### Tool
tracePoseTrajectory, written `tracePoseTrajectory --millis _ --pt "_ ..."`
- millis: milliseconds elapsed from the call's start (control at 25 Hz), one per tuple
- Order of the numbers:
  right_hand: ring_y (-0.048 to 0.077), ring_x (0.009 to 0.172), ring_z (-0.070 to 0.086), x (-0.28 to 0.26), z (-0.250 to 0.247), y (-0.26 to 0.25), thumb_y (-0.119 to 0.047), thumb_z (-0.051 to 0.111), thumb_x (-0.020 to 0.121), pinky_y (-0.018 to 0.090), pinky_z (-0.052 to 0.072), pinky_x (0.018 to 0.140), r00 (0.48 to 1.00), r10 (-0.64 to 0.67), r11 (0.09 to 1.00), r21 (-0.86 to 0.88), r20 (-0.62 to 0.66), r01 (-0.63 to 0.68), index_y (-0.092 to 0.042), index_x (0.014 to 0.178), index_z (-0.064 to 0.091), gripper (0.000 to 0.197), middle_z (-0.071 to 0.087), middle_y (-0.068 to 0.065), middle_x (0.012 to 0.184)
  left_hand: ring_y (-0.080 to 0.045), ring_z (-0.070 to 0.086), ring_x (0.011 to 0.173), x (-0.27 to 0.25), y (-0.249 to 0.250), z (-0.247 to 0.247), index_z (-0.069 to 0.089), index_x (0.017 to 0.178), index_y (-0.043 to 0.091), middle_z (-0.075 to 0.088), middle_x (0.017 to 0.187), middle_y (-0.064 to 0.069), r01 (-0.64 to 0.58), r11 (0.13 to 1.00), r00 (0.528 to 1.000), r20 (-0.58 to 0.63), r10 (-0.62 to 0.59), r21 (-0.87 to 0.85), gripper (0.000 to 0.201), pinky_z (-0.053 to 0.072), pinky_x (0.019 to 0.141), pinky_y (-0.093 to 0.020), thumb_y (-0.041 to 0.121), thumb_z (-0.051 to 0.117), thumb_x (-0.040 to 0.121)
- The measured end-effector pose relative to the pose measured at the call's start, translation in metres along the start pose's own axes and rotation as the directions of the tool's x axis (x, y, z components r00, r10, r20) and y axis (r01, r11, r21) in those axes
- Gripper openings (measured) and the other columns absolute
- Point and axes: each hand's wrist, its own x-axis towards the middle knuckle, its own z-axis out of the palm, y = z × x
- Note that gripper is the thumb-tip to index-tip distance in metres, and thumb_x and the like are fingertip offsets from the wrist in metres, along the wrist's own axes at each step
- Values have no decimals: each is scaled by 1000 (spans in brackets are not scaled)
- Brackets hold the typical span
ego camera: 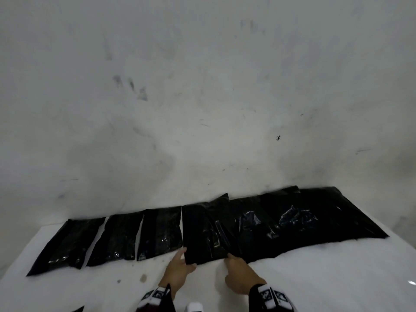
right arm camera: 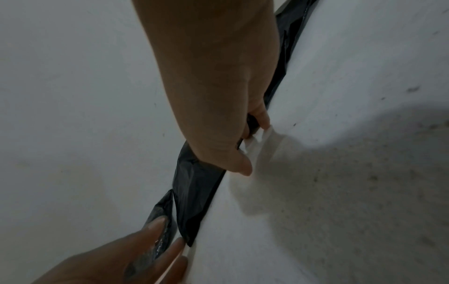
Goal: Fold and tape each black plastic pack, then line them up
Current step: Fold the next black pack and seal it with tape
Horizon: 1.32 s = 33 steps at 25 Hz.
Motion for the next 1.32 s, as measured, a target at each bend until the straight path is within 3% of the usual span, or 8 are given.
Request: tracePoseTrajectory --millis 280,440,600,720,880,1040,1240,1320 --pt "28 142 20 -6 3 3 -5 39 93 32 20 116 1000 -12 998 -59 -25 11 -1 143 30 50 21 14 153 -32 51 111 11 -5 22 41 132 -4 52 122 -19 65 996 988 -145 -56 54 48 41 92 -35 15 57 91" --pt "31 137 25 -8 6 -1 -1 40 89 38 26 113 1000 -21 997 -76 -24 19 -1 139 36 49 29 15 148 -33 57 85 21 2 30 60 93 -8 61 89 -21 64 998 970 -236 -59 14 30 47 74 -37 20 51 95" --pt "34 129 32 -2 4 1 0 39 87 38 32 107 997 -4 991 -132 -78 -7 -4 136 37 49 37 16 139 -35 56 112 32 10 36 43 63 18 59 121 -23 76 975 971 -237 -25 210 33 45 91 -35 19 51 94" --pt "30 117 43 6 1 -4 -3 53 80 34 41 94 950 -14 985 -167 -312 -40 -5 126 48 46 49 14 124 -37 54 112 39 13 44 55 93 2 56 121 -27 104 944 926 -376 23 314 9 43 87 -35 10 57 89" --pt "24 56 55 18 9 -6 -7 83 27 31 47 43 874 -2 984 -155 -487 -84 -11 67 65 44 56 9 65 -27 49 119 44 2 51 41 125 1 49 130 -16 178 781 909 -404 102 599 39 38 96 -30 23 48 94" --pt "30 54 54 31 12 -6 1 85 32 36 46 39 849 153 983 -12 -506 -184 -3 69 63 44 55 17 68 -22 41 127 50 4 51 46 127 11 44 135 -9 176 705 905 -394 158 687 33 33 102 -28 25 38 98" --pt "34 54 54 45 -7 -6 0 87 25 36 46 42 856 239 969 60 -458 -238 -4 55 57 42 53 18 62 -34 55 106 52 13 39 47 98 -6 55 117 -26 90 855 933 -345 107 511 14 46 88 -34 -3 50 85" --pt "34 78 58 42 -22 -11 -17 86 51 42 49 62 822 266 950 -8 -504 -313 -5 76 64 35 59 18 84 -34 55 100 49 16 33 43 108 -7 55 113 -23 18 925 944 -311 109 379 25 47 79 -32 -4 49 84"
